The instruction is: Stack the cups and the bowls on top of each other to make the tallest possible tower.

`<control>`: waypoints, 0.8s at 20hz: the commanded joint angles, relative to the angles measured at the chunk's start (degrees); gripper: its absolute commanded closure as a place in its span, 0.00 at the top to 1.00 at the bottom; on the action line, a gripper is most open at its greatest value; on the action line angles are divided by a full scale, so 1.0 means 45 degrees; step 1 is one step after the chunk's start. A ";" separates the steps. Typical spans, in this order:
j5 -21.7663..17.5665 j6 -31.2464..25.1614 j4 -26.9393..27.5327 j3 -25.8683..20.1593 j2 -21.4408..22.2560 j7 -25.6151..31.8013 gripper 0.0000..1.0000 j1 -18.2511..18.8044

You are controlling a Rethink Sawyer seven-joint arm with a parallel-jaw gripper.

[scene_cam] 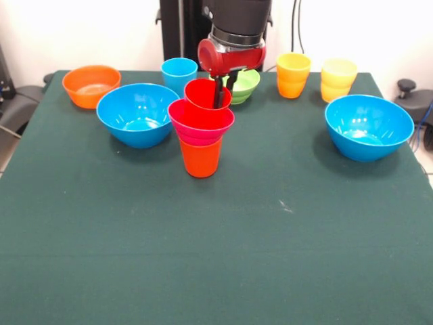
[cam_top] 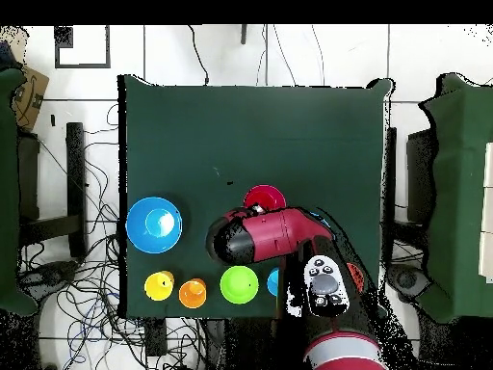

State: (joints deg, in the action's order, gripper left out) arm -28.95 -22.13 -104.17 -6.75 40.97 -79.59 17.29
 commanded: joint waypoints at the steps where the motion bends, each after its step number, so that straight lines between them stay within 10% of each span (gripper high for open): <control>1: -0.0043 0.0328 0.0149 -0.0160 -0.1062 -0.1700 0.00 -0.0082; 11: -0.0059 -0.0146 0.0252 -0.0095 -0.1037 -0.1551 0.00 -0.0199; 12: -0.0057 -0.0239 0.0289 -0.0081 -0.1041 -0.1530 1.00 -0.0225; 16: -0.0006 -0.0478 0.0448 -0.0011 -0.1072 -0.1502 1.00 -0.0328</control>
State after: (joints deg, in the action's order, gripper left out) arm -28.98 -22.13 -104.17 -6.10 38.70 -79.59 17.16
